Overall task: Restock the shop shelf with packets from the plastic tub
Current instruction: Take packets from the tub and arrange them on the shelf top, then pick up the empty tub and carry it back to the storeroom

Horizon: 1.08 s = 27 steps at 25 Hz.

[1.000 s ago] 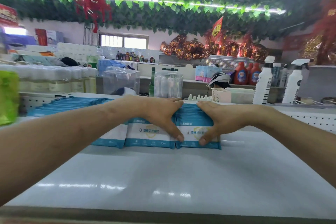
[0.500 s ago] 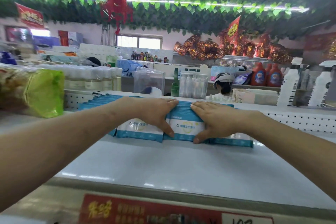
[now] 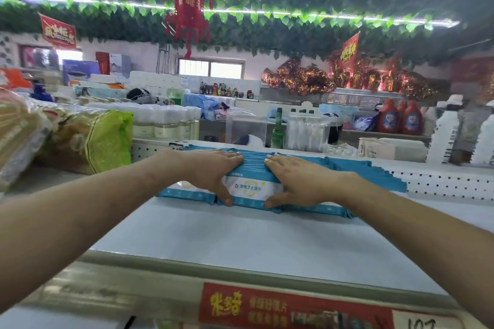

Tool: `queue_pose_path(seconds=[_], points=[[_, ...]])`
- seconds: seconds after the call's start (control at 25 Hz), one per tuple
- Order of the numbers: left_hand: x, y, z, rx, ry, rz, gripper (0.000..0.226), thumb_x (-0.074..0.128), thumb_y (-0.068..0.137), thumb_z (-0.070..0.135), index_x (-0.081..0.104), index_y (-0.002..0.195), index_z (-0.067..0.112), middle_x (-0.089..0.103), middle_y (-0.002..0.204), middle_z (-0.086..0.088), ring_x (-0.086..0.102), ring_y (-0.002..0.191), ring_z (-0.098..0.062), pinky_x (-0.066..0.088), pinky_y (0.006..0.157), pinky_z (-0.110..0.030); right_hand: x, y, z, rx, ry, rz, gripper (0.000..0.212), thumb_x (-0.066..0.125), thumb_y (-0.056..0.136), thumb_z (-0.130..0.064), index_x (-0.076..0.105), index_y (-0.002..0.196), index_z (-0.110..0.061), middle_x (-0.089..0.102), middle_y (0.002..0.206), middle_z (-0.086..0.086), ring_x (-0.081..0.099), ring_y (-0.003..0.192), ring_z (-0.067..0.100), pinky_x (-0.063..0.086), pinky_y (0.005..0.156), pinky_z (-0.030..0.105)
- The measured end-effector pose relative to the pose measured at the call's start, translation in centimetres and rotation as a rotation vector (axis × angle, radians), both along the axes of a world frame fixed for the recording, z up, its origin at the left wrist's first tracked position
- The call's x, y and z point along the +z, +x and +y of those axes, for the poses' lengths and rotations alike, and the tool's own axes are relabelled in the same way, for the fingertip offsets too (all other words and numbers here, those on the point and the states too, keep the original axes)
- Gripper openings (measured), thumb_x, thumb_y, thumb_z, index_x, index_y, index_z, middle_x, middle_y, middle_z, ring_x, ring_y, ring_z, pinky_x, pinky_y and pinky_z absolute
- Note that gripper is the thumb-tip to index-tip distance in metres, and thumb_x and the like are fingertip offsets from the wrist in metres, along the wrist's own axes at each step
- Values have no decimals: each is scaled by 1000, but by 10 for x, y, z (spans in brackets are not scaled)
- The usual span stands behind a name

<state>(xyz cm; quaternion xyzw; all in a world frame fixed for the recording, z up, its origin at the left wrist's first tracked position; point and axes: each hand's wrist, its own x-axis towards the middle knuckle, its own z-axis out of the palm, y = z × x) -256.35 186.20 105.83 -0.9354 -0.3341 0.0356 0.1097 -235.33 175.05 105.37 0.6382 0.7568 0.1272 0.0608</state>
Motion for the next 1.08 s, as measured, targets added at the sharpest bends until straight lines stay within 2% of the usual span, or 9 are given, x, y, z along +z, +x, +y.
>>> queue_pose_path(seconds=[0.12,0.24,0.36,0.48,0.68,0.8,0.88,1.0,1.08], points=[[5,-17,-3,-36,0,-64,119,73,80,69,5,165,19,6,173,1,14,157,-22,15,127,-38,7,-2,-9,-25,-5,36,112,57,85,-78,5,164,-17,5,172,1,10,157,20,9,127,35],[12,-59,-6,14,21,-52,120,64,81,76,-1,165,19,-3,173,1,10,158,-22,14,126,-38,18,-16,-19,-32,-3,30,109,55,87,-76,4,164,-18,6,172,0,13,156,20,11,126,35],[12,-98,-14,67,57,-56,117,56,84,79,0,165,16,-1,173,-1,15,157,-22,17,126,-37,26,-45,-16,-22,1,72,100,53,90,-73,10,164,-21,14,171,1,23,154,23,20,126,42],[8,-136,-32,125,84,-81,107,50,90,76,1,165,18,5,173,2,19,156,-20,24,126,-39,29,-88,-2,76,49,110,79,50,97,-64,24,160,-24,31,165,1,40,145,24,35,119,44],[-6,-213,-80,321,218,-110,77,41,99,67,25,162,26,31,167,3,36,149,-22,39,117,-45,20,-166,23,461,258,55,37,46,105,-39,55,140,-31,59,140,-3,57,125,23,51,101,47],[-19,-269,-136,522,275,-103,70,37,99,68,37,157,27,42,160,2,45,142,-24,45,110,-46,5,-232,28,681,272,108,36,42,102,-37,58,133,-28,62,131,3,59,122,28,52,96,49],[-29,-303,-179,678,314,-109,70,33,97,71,44,151,28,47,155,1,49,138,-25,49,105,-48,-6,-279,19,849,239,190,40,41,101,-38,57,135,-25,58,133,5,56,124,29,51,97,49],[-47,-337,-256,909,344,-100,52,40,102,57,52,141,25,54,145,-1,56,129,-27,54,95,-50,-32,-351,-19,1105,160,377,37,48,101,-33,57,135,-22,56,138,5,52,128,27,46,104,46],[-67,-356,-314,1060,331,-69,49,41,103,52,52,140,22,55,144,-3,55,129,-29,54,95,-50,-59,-397,-55,1249,92,476,36,50,101,-32,57,136,-24,55,136,4,52,128,27,45,105,45]])
